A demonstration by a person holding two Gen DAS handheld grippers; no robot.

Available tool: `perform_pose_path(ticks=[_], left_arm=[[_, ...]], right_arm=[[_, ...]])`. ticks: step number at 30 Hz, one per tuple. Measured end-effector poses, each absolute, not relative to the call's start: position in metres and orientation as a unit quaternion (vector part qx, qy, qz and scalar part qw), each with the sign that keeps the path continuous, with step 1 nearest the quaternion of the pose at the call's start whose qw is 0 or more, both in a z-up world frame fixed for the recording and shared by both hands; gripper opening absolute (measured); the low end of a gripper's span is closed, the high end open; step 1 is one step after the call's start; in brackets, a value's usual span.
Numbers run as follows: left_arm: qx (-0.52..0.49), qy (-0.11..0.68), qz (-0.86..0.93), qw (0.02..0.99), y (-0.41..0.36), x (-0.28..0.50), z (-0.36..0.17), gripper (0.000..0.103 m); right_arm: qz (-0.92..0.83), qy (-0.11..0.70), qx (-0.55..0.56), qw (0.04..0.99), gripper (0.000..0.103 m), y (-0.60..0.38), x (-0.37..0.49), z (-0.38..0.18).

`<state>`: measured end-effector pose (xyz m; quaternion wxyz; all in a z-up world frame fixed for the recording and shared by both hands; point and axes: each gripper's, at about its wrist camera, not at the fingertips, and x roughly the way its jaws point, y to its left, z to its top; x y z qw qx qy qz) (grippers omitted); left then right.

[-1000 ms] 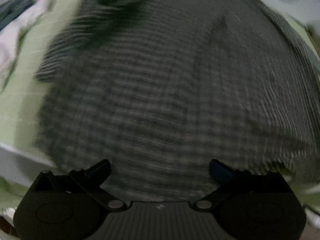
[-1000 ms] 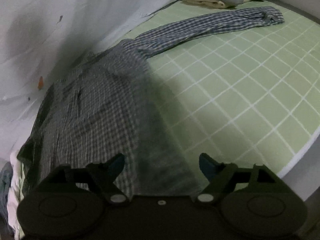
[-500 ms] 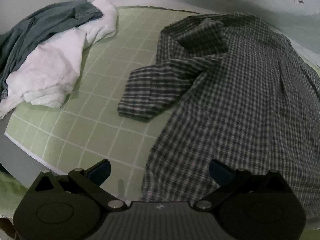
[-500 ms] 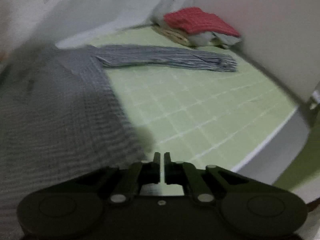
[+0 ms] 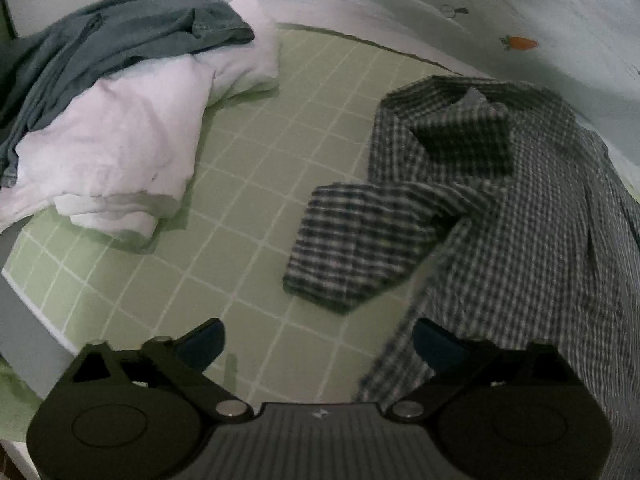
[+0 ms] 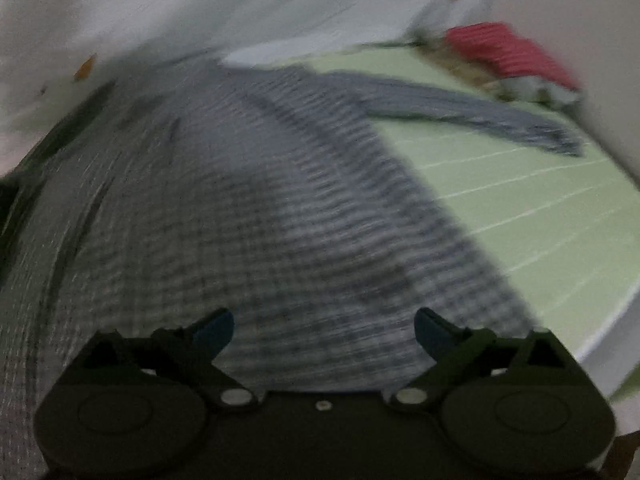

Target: Fold clothes

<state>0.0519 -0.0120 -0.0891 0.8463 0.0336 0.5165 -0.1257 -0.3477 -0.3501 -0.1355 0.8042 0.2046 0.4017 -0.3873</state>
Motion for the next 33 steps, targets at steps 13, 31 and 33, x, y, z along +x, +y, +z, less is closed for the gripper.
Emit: perform_pose_path(ticks=[13, 31, 33], left_arm=[[0.073, 0.513, -0.185, 0.835, -0.039, 0.099, -0.110, 0.095], [0.203, 0.344, -0.092, 0.912, -0.035, 0.090, -0.081, 0.016], [0.223, 0.275, -0.070, 0.933, -0.026, 0.082, -0.064, 0.017]], right_arm=[[-0.400, 0.375, 0.190, 0.815, 0.103, -0.329, -0.322, -0.168], [-0.453, 0.321, 0.181, 0.812, 0.103, -0.316, -0.320, -0.176], [-0.455, 0.316, 0.179, 0.813, 0.103, -0.314, -0.320, -0.177]])
